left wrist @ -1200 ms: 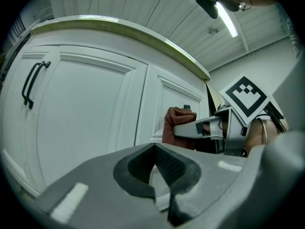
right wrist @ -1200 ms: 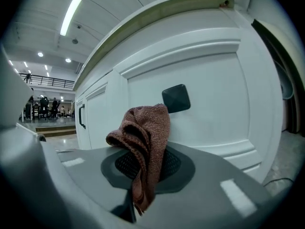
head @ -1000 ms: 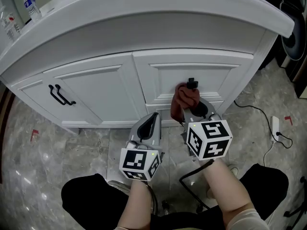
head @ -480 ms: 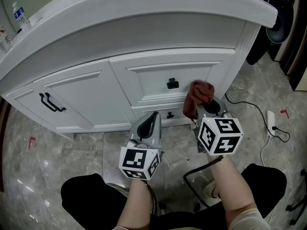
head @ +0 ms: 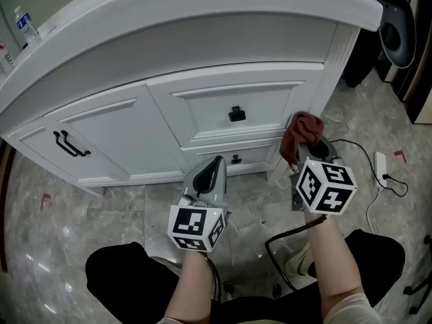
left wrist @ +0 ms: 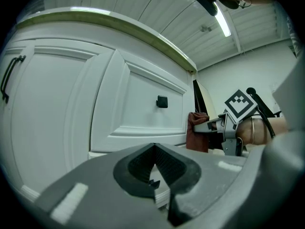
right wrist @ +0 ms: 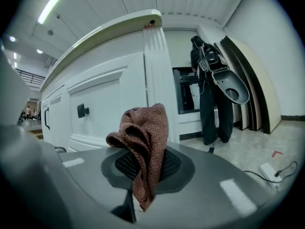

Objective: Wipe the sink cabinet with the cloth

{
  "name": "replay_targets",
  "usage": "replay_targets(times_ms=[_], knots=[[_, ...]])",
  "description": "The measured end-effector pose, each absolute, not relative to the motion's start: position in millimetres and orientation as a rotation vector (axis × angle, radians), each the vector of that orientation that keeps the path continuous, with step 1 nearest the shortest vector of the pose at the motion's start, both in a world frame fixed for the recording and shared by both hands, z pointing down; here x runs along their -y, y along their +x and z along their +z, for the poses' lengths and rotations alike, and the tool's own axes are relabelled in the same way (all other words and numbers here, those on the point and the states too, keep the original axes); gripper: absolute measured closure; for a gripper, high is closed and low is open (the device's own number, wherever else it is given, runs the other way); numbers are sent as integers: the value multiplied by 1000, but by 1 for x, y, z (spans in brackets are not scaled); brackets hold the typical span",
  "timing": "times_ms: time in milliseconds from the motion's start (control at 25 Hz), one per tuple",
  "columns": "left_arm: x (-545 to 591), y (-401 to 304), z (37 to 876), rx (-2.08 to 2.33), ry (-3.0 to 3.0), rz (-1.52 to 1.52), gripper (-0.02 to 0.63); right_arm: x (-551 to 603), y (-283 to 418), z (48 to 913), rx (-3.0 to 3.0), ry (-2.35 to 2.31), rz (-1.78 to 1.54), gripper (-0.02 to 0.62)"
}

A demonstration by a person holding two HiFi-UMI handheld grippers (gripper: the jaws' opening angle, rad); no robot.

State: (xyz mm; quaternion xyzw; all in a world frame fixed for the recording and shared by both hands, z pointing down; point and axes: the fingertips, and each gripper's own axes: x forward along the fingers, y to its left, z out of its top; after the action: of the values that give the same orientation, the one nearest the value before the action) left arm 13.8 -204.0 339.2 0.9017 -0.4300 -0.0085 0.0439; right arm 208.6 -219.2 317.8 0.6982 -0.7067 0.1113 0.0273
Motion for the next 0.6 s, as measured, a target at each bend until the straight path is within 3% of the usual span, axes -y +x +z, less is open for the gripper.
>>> replay_targets(times_ms=[240,600], knots=[[201,2,345,1324,2748,-9,606,211,202,318,2191,2161,348,519],[208,-56,360,1458,2657,16,606,220,53,361,2428,1773,329,518]])
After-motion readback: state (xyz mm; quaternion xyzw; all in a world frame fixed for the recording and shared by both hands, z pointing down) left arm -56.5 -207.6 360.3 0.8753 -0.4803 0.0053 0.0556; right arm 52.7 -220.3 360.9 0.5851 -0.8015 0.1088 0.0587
